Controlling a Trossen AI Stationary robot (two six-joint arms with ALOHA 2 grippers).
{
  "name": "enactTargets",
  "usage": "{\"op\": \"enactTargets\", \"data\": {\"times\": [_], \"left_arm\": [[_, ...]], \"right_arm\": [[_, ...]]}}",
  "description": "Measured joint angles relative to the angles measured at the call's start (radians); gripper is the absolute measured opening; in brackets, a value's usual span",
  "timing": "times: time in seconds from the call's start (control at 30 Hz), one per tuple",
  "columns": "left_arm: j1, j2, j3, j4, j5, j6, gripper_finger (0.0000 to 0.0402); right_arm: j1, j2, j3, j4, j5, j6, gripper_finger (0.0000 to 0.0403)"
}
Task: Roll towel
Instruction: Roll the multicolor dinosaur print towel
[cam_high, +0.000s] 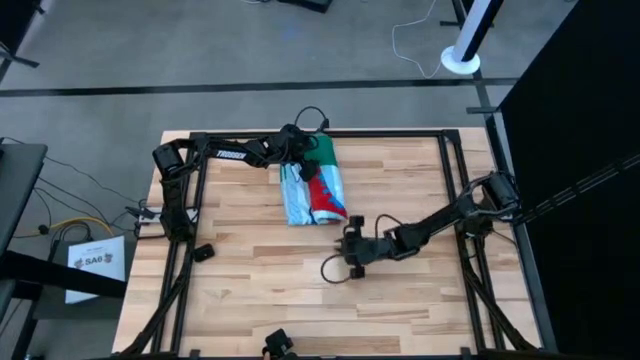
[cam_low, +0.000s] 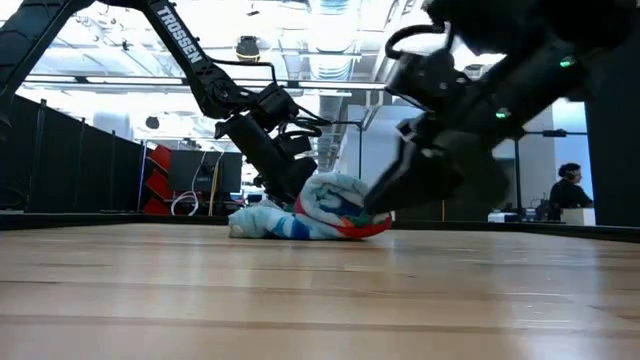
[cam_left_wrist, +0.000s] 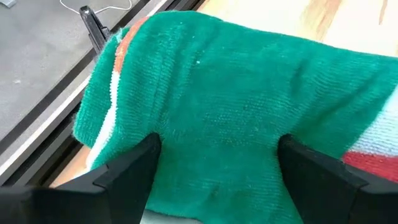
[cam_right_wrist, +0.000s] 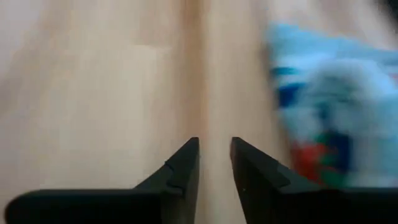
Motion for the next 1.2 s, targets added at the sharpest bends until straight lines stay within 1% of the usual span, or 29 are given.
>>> {"op": "enactTargets", "data": {"times": [0.07,0.17,0.27,0.33,0.43,0.47,0.57,0.63,0.7,0.77,0.83,0.9,0.97,1.0,1.03,1.2], "left_arm": [[0.0,0.0,0.0,0.0,0.006,0.001,0.0307],[0.001,0.0,0.0,-0.002,0.016,0.017,0.0307],[-0.006,0.0,0.001,-0.004,0.032,0.043,0.0307],[-0.007,-0.004,0.001,-0.005,0.051,0.066,0.0307],[-0.019,-0.023,-0.001,-0.016,0.057,0.105,0.0306],[-0.023,-0.033,-0.002,-0.02,0.06,0.121,0.0306],[-0.038,-0.057,-0.004,-0.029,0.082,0.154,0.0306],[-0.043,-0.062,-0.005,-0.034,0.117,0.168,0.0306],[-0.049,-0.061,-0.005,-0.034,0.145,0.169,0.0306],[-0.058,-0.061,-0.004,-0.036,0.15,0.161,0.0306],[-0.065,-0.061,-0.004,-0.037,0.152,0.157,0.0306],[-0.068,-0.061,-0.004,-0.034,0.159,0.144,0.0306],[-0.068,-0.063,-0.004,-0.034,0.166,0.133,0.0306],[-0.068,-0.064,-0.004,-0.033,0.167,0.131,0.0306],[-0.068,-0.064,-0.003,-0.032,0.167,0.13,0.0306],[-0.072,-0.101,0.035,-0.1,0.166,0.146,0.0306]], "right_arm": [[0.011,-0.009,0.0,-0.038,0.051,0.03,0.009],[0.007,-0.054,-0.007,-0.135,0.062,0.086,0.0101],[-0.038,-0.127,-0.044,-0.164,0.083,0.114,0.0114],[-0.079,-0.187,-0.07,-0.144,0.064,0.081,0.0123],[-0.172,-0.269,-0.103,-0.01,-0.03,-0.018,0.014],[-0.212,-0.282,-0.111,0.034,-0.081,-0.056,0.0145],[-0.34,-0.281,-0.116,0.16,-0.282,-0.14,0.0153],[-0.427,-0.242,-0.113,0.257,-0.411,-0.163,0.0153],[-0.502,-0.181,-0.114,0.343,-0.514,-0.168,0.0145],[-0.548,-0.109,-0.094,0.423,-0.598,-0.152,0.0131],[-0.567,-0.037,-0.054,0.471,-0.675,-0.131,0.011],[-0.568,0.032,-0.02,0.471,-0.705,-0.125,0.0077],[-0.558,0.103,0.006,0.468,-0.705,-0.125,0.0034],[-0.554,0.129,0.016,0.477,-0.703,-0.123,0.0018],[-0.551,0.15,0.025,0.49,-0.701,-0.119,0.001],[-0.562,0.199,0.034,0.508,-0.706,-0.056,0.0001]]}}
